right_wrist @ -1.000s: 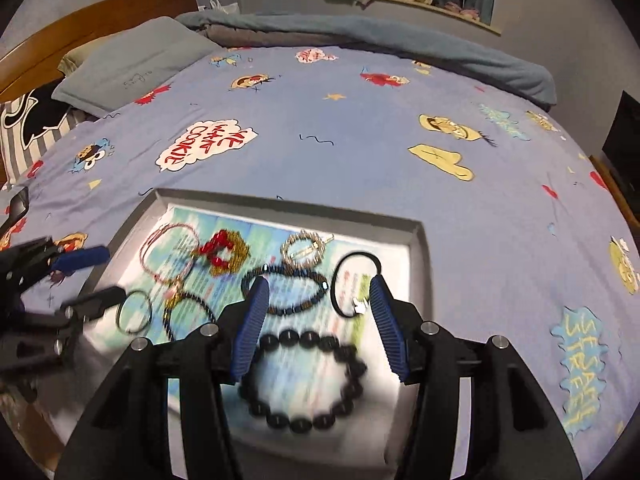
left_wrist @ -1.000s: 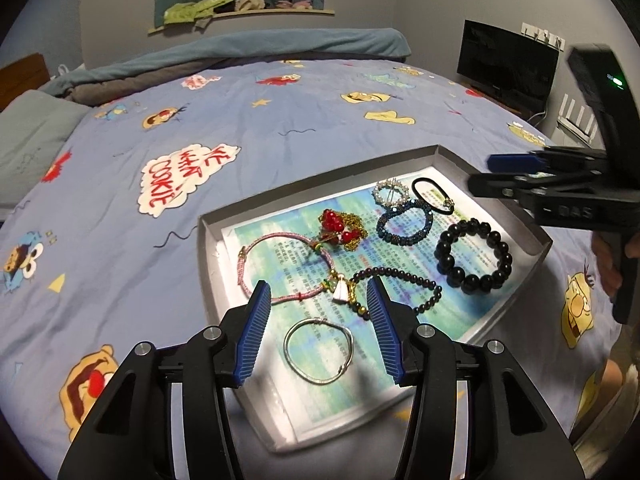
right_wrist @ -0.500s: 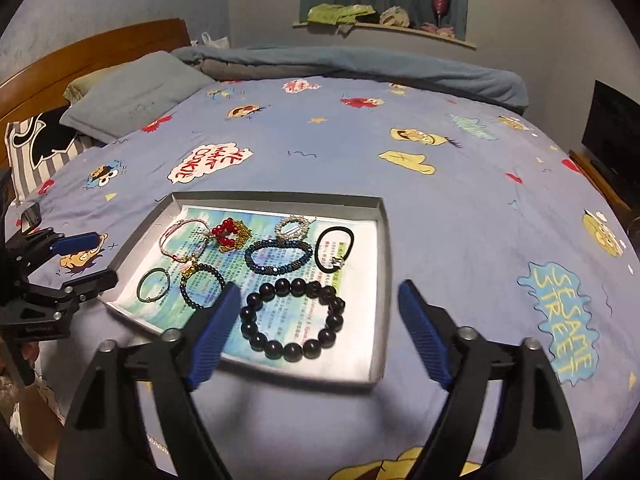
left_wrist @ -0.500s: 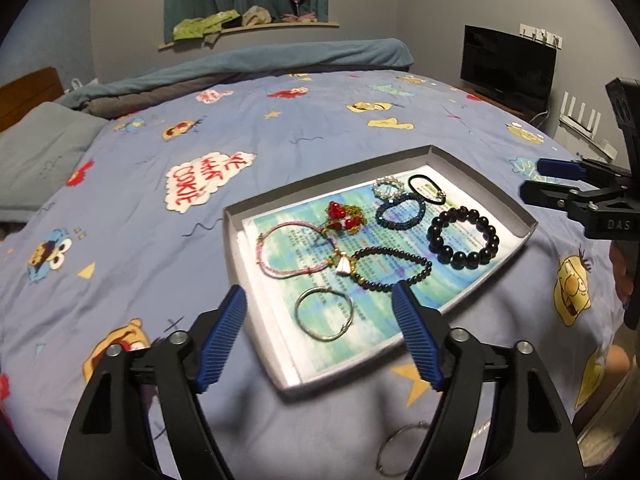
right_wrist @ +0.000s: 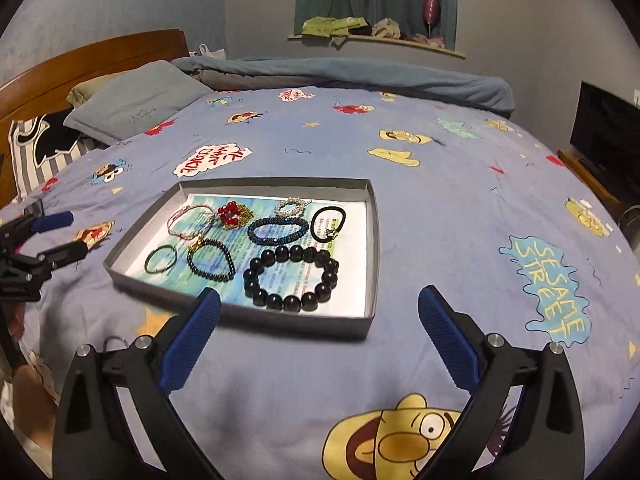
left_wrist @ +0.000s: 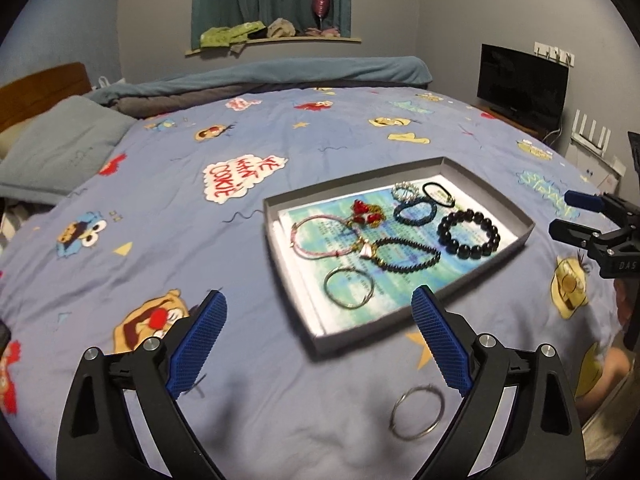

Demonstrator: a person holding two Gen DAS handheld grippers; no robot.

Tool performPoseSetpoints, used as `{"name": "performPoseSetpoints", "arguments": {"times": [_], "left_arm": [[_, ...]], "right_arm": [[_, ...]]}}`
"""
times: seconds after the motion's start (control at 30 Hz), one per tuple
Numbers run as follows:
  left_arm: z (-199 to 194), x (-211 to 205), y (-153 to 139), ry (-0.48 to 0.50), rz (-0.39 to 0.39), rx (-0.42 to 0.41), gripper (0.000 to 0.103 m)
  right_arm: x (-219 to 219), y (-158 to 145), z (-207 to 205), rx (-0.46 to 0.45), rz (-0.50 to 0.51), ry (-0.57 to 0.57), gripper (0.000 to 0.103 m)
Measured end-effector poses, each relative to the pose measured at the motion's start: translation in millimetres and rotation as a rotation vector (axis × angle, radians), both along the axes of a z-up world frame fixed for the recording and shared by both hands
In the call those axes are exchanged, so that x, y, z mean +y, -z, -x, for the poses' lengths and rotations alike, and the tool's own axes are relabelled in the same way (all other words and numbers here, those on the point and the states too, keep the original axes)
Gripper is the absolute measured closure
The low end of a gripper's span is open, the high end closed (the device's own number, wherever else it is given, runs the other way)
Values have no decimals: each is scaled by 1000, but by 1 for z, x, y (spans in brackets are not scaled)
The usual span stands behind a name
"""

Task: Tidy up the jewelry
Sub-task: 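Move both tools back toward the silver hoop and pearl hair pin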

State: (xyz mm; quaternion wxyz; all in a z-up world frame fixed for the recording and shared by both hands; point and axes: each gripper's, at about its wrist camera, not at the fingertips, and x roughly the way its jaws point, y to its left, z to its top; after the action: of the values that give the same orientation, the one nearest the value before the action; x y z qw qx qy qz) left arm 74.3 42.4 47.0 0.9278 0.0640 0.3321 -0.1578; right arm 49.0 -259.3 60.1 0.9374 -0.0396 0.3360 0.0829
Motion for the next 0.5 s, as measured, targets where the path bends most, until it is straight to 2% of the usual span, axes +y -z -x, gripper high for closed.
{"name": "performPoseSetpoints", "arguments": {"times": [0.23,0.5], "left_arm": [[17,9,17,-31,-16,26,10],[31,18,36,-51,-5,62,10]], "right_arm": [[14,13,25,-33,54,-57,5],[20,42,40,24,-22,-95,5]]}}
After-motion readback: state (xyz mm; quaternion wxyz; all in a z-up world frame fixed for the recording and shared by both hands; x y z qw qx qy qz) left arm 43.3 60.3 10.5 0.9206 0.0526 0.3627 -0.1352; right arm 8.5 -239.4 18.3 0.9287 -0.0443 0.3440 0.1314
